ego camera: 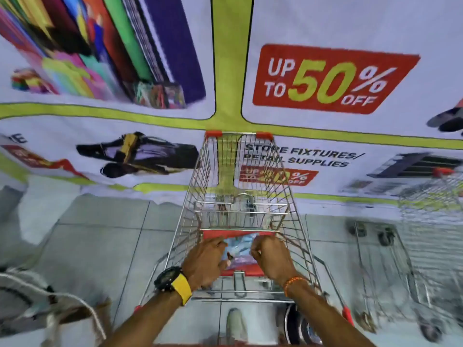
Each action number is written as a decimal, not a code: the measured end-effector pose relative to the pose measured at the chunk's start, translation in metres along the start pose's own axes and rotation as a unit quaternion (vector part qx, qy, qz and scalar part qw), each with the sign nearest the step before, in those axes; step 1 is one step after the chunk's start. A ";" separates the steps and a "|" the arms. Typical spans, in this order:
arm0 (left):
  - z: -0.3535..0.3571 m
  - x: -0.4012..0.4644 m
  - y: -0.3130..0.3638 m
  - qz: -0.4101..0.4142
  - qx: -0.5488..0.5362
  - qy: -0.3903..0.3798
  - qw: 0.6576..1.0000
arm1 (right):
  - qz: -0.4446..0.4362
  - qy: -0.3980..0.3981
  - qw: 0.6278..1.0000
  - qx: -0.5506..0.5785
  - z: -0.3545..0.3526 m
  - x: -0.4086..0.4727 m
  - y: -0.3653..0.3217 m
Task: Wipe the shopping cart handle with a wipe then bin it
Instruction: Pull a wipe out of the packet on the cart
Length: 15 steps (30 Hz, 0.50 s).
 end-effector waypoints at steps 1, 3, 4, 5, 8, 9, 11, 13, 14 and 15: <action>0.012 0.006 -0.006 -0.007 -0.007 -0.003 1.000 | -0.009 -0.006 1.000 0.012 0.015 0.010 0.007; 0.032 0.018 -0.016 -0.054 -0.042 -0.057 0.996 | -0.032 -0.029 0.999 0.025 0.034 0.030 0.010; 0.040 0.023 -0.021 -0.075 -0.055 -0.089 0.992 | -0.037 -0.048 0.998 0.016 0.037 0.038 0.006; 0.049 0.029 -0.027 -0.086 -0.065 -0.100 0.989 | -0.043 -0.054 0.998 0.007 0.044 0.046 0.005; 0.066 0.046 -0.037 -0.100 -0.080 -0.100 0.987 | -0.076 -0.073 0.994 -0.019 0.061 0.062 0.000; 0.069 0.049 -0.038 -0.101 -0.082 -0.108 0.986 | -0.095 -0.087 0.991 -0.029 0.068 0.067 -0.001; 0.077 0.053 -0.041 -0.106 -0.087 -0.125 0.983 | -0.130 -0.110 0.983 -0.063 0.076 0.072 -0.005; 0.083 0.055 -0.043 -0.106 -0.100 -0.131 0.981 | -0.137 -0.131 0.978 -0.091 0.079 0.074 -0.009; 0.086 0.056 -0.045 -0.102 -0.102 -0.130 0.981 | -0.133 -0.134 0.978 -0.094 0.080 0.075 -0.009; 0.088 0.057 -0.046 -0.104 -0.099 -0.133 0.981 | -0.129 -0.134 0.979 -0.087 0.080 0.076 -0.009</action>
Point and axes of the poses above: each hand's wrist, its own x-axis towards the middle knuckle, its own z-axis out of the palm, y = z × x, the point moved 2 cm from there along x, towards the middle knuckle, and after that the axes turned 6 degrees about -z, right-handed, at the moved point
